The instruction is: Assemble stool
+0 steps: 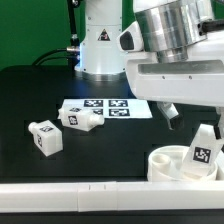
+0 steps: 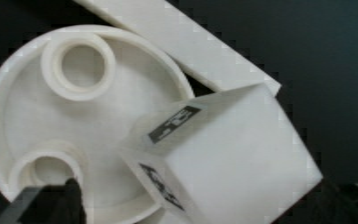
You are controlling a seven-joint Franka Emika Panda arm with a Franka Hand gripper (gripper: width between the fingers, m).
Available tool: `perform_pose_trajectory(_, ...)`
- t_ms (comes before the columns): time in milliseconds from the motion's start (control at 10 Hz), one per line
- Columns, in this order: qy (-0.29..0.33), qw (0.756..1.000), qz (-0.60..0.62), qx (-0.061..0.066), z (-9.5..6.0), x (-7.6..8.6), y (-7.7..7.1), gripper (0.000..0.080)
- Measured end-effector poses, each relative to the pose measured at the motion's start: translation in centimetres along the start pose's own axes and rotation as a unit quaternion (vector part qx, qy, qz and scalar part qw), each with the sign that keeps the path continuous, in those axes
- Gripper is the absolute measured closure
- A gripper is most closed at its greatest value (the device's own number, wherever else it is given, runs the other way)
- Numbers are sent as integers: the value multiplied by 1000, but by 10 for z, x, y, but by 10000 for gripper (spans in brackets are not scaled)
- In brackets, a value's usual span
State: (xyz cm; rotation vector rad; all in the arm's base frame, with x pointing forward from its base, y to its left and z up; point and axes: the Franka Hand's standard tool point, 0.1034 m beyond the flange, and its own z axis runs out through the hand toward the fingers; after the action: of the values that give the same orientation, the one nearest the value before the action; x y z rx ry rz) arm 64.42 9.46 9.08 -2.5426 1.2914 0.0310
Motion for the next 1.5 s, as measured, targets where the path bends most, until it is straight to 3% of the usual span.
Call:
perform_pose_trajectory(100,5,994,-105,-36,1,-6,0,151)
perform_pose_trajectory(200,10,979,-198,-47,-3,-10,-9,151)
perform_pose_trajectory(400,-5,915,-399,-63,-5,-21,-15,151)
perform_pose_trajectory(800,-6,856,-513,-63,0,-19,-8,151)
perform_pose_trajectory(900,-14,793,-604,-74,3,-19,-4,151)
perform_pose_trajectory(1100,-47,707,-698,-102,4,-21,-4,151)
perform_pose_trajectory(1200,-54,674,-729,-102,5,-18,-6,151)
perform_pose_trajectory(1400,-58,645,-755,-100,5,-16,-4,151)
perform_pose_trajectory(1500,-62,609,-784,-99,5,-14,-3,151)
